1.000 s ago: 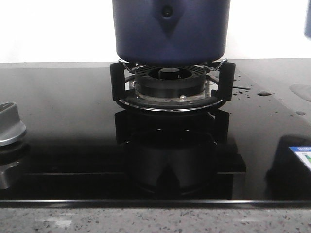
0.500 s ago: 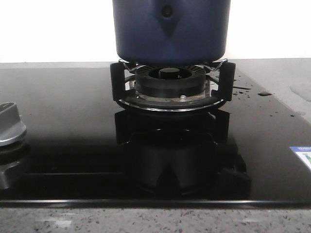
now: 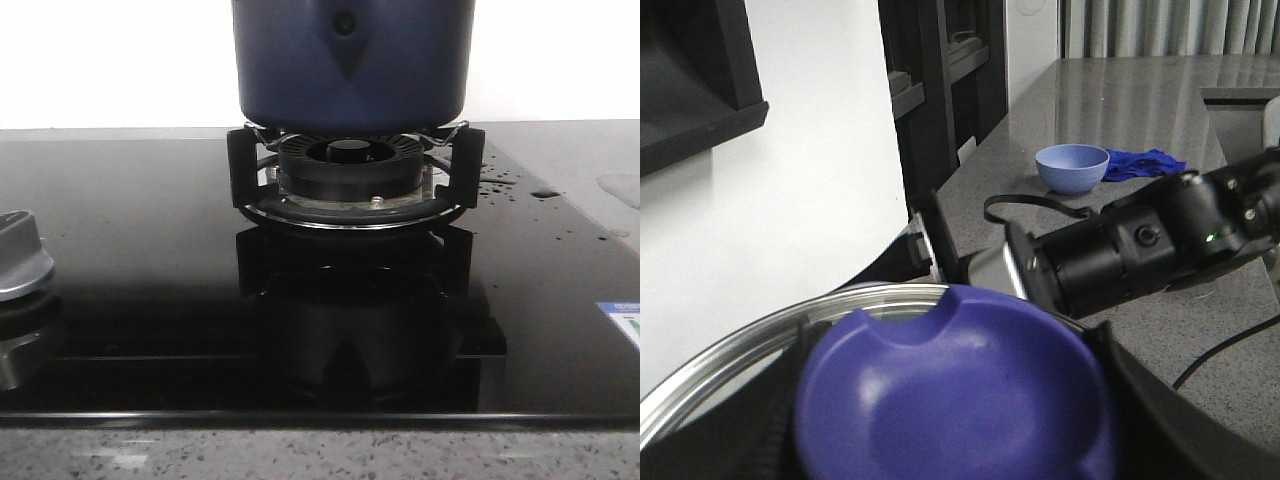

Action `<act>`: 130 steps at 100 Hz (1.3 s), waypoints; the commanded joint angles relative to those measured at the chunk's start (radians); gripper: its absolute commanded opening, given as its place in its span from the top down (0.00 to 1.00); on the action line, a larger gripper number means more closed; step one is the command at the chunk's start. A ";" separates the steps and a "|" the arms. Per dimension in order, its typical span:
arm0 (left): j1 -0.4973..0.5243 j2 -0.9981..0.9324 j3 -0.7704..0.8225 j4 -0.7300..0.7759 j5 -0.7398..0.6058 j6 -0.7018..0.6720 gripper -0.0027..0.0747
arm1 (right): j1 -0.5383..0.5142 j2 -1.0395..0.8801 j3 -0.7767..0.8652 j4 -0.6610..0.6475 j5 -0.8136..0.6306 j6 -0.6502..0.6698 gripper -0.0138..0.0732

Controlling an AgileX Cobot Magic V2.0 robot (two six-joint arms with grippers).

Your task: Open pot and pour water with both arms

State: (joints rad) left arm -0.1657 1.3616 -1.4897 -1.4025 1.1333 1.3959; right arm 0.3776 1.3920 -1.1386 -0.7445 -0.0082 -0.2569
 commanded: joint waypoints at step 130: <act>0.002 -0.037 -0.029 -0.122 -0.069 -0.013 0.61 | 0.009 0.023 -0.180 -1.138 0.088 -0.030 0.80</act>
State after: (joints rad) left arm -0.1657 1.3616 -1.4897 -1.4107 1.0941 1.3907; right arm 0.3839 1.4523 -1.2598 -1.8085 0.0419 -0.2808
